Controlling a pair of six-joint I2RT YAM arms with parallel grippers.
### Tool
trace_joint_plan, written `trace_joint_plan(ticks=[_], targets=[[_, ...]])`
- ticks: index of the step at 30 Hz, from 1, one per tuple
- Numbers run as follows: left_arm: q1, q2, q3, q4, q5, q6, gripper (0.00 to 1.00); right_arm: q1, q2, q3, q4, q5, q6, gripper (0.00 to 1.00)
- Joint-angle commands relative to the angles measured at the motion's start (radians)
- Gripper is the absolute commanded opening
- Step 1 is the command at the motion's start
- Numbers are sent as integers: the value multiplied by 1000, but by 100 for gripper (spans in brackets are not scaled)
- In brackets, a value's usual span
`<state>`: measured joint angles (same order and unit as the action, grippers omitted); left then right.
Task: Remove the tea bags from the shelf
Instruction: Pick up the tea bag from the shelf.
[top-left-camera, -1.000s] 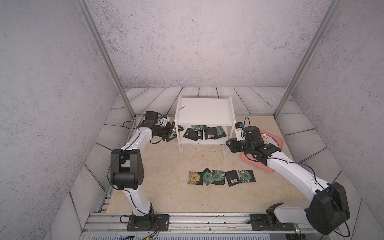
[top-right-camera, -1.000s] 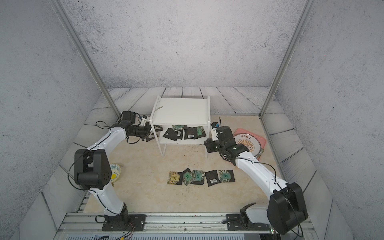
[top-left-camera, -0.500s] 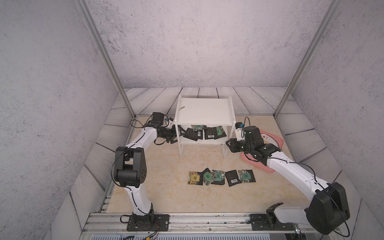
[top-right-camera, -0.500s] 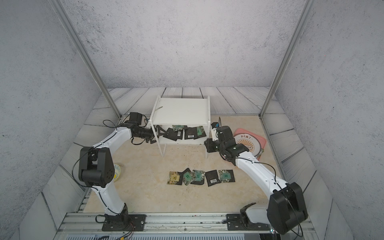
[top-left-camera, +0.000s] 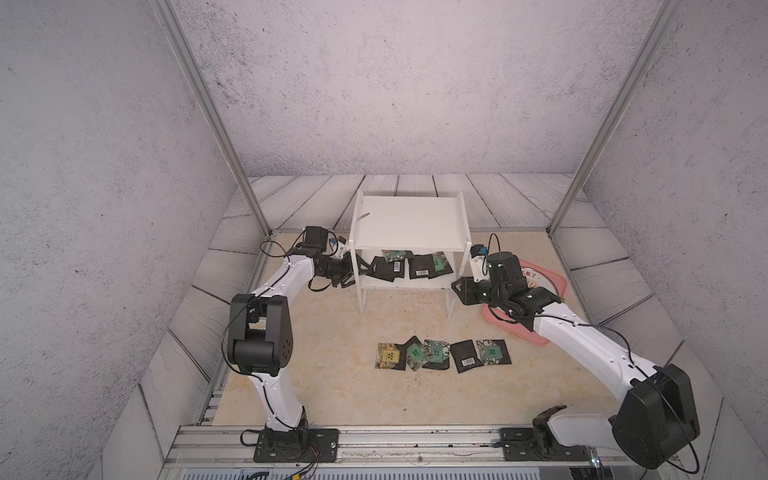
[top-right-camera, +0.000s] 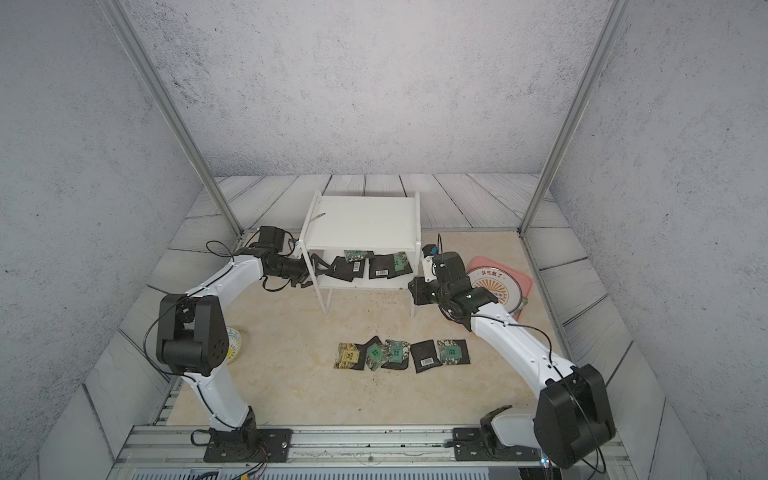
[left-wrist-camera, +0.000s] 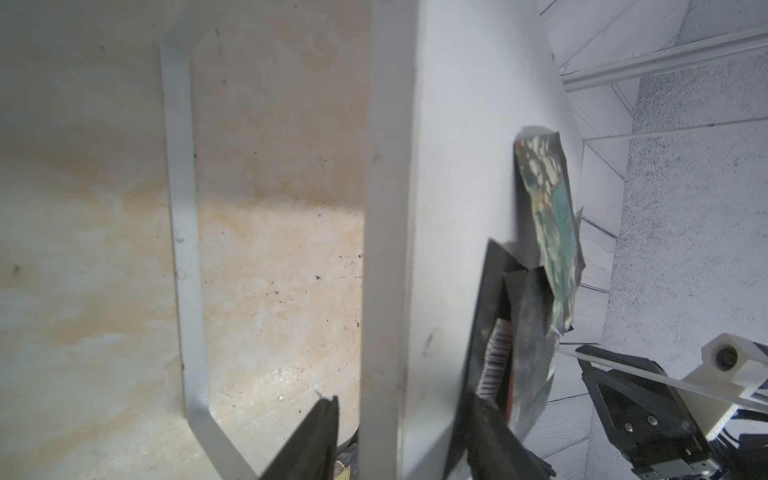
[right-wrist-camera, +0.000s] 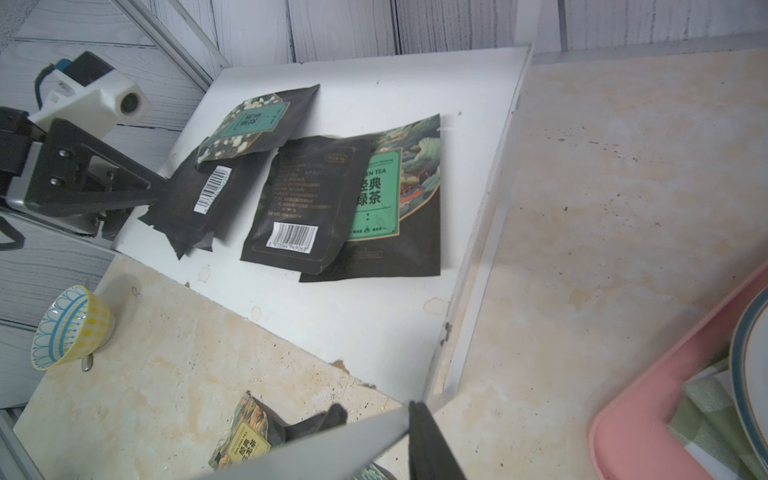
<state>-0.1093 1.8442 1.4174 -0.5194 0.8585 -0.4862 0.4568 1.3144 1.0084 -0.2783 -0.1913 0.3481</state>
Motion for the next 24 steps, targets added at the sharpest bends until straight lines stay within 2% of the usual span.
trace_joint_plan(ticks=[1, 7, 12, 19, 24], targets=[[25, -16, -34, -47, -74, 20, 48, 5, 14, -8, 26, -33, 6, 29], [40, -51, -39, -54, -78, 18, 34, 4, 14, -10, 23, -29, 3, 30], [43, -72, -32, -62, -63, 18, 27, 5, 16, -11, 28, -30, 5, 30], [43, -101, -41, -72, -39, 12, 7, 5, 18, -4, 20, -31, 3, 30], [45, -124, -37, -79, -32, 12, 5, 5, 17, 1, 16, -32, 1, 30]])
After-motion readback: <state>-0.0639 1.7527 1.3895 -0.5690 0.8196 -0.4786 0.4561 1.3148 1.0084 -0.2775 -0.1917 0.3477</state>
